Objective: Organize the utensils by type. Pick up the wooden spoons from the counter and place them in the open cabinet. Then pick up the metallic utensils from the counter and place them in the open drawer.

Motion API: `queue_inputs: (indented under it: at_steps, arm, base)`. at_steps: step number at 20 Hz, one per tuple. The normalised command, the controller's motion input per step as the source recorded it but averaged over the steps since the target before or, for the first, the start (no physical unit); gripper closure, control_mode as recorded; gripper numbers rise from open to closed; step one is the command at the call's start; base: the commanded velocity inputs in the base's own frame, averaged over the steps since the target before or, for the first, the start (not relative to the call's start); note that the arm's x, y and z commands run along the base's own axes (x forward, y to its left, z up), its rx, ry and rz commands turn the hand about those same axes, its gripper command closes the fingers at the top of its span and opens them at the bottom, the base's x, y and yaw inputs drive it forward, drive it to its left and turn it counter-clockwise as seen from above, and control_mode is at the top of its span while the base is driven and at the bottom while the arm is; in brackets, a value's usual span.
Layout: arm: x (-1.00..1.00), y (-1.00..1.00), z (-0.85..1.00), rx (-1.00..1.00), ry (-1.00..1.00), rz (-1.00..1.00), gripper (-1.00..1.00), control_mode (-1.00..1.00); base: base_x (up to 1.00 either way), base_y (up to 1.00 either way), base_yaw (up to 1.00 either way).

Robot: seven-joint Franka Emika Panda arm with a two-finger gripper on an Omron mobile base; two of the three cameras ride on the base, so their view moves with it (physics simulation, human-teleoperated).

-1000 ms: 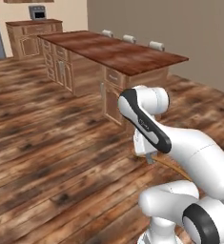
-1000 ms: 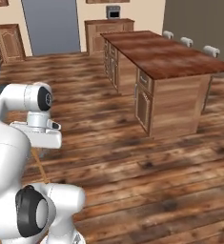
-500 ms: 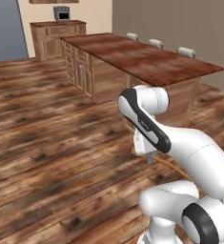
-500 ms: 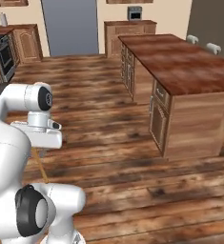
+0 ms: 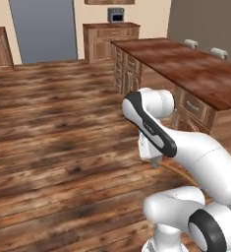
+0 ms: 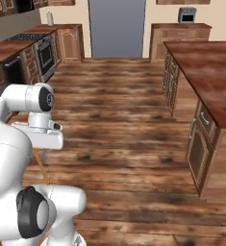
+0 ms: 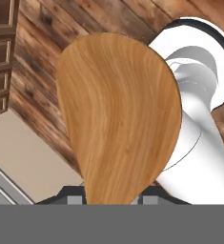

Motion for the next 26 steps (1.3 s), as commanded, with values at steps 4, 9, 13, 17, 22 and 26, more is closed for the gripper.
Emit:
queue_inputs:
  at_steps: [4,9,13,17,22,26]
  arm:
    - [0.0,0.0,0.0,0.0,0.0,0.0,1.0,1.0]
    - [0.0,0.0,0.0,0.0,0.0,0.0,1.0,1.0]
    - [0.0,0.0,0.0,0.0,0.0,0.0,1.0,1.0]
    - [0.0,0.0,0.0,0.0,0.0,0.0,1.0,1.0]
    - [0.0,0.0,0.0,0.0,0.0,0.0,1.0,1.0]
    - [0.0,0.0,0.0,0.0,0.0,0.0,1.0,1.0]
  base:
    - [1.0,0.0,0.27]
    - [1.0,0.0,0.22]
    - [1.0,0.0,0.25]
    - [0.98,0.0,0.48]
    - [0.94,0.0,0.5]
    - [0.93,0.0,0.5]
